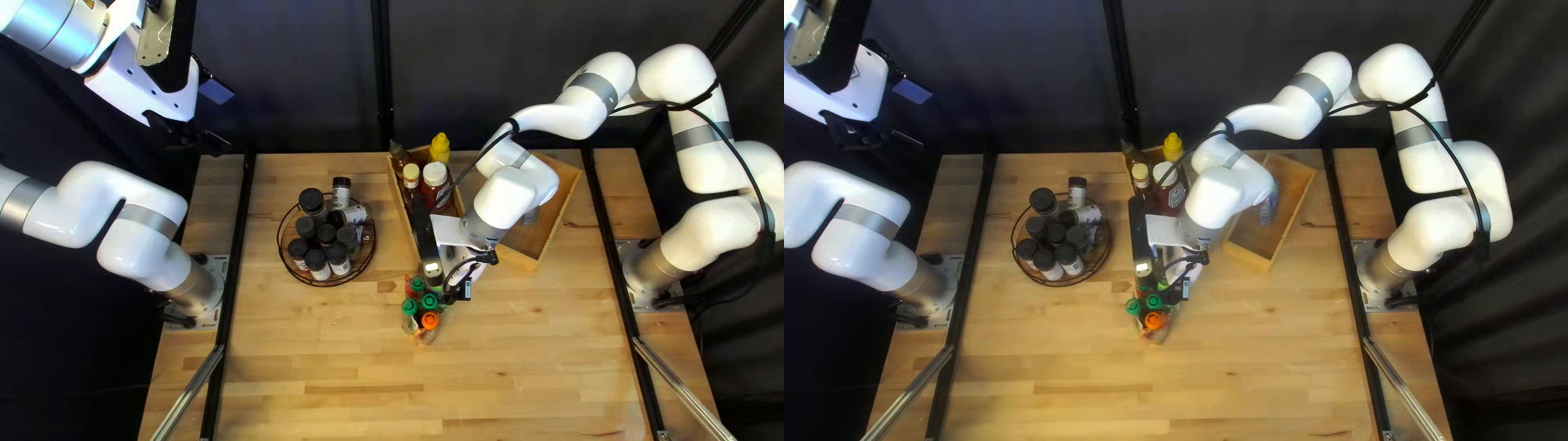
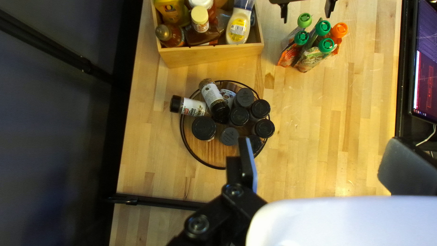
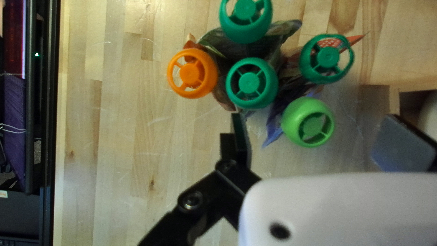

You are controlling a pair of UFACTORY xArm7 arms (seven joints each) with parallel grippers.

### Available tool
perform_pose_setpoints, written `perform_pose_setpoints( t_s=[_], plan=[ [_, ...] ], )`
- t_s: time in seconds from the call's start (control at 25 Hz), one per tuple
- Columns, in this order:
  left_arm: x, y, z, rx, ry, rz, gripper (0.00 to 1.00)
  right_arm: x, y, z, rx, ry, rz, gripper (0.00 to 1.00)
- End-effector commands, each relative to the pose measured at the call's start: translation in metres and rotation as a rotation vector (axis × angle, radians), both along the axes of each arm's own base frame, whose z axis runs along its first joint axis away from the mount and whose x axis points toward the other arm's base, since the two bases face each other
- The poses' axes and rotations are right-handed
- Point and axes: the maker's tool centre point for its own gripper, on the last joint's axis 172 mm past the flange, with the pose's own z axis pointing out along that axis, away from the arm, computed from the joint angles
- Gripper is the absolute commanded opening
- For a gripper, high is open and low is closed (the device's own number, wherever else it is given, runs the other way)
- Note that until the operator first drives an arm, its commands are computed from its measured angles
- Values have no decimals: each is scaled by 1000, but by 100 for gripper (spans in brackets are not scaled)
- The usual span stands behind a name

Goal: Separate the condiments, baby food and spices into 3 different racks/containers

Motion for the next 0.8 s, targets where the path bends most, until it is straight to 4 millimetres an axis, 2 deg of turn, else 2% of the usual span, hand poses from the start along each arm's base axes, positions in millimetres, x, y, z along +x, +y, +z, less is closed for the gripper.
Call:
perform_pose_setpoints(
  t_s=[0.04, 0.2, 0.32, 0.52, 0.6, 0.8],
  plan=[
    [0, 0, 0, 0, 0, 0, 100, -2, 0, -1, -1, 1, 3, 2],
    [0, 0, 0, 0, 0, 0, 100, -6, -1, 3, -8, -2, 5, 0],
    [0, 0, 0, 0, 0, 0, 100, -12, -1, 15, -19, -9, 3, 0],
    [0, 0, 0, 0, 0, 0, 100, -25, -4, 51, -56, -18, -5, 0],
    [0, 0, 0, 0, 0, 0, 100, -33, -7, 72, -80, -17, -11, 0],
    [0, 0, 0, 0, 0, 0, 100, -63, -23, 109, -141, -4, -45, 0]
  ],
)
